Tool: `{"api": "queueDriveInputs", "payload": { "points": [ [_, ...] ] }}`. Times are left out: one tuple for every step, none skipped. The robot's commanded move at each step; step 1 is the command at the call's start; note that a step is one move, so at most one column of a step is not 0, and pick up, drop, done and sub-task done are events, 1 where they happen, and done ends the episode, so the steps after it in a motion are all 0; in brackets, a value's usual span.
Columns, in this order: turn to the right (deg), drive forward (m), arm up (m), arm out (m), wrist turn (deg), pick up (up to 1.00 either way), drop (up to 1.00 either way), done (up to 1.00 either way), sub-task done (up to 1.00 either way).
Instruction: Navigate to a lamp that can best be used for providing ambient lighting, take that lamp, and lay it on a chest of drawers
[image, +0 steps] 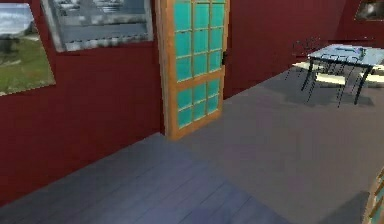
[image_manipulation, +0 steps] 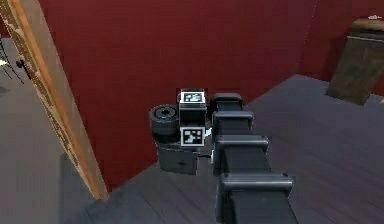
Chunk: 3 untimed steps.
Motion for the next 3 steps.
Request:
{"api": "queueDriveInputs", "payload": {
  "points": [
    [21.0, 0.0, 0.0, 0.0, 0.0, 0.0, 0.0, 0.0, 0.0],
    [0.0, 0.95, 0.0, 0.0, 0.0, 0.0, 0.0, 0.0, 0.0],
    [24.0, 0.0, 0.0, 0.0, 0.0, 0.0, 0.0, 0.0, 0.0]
  ]
}}
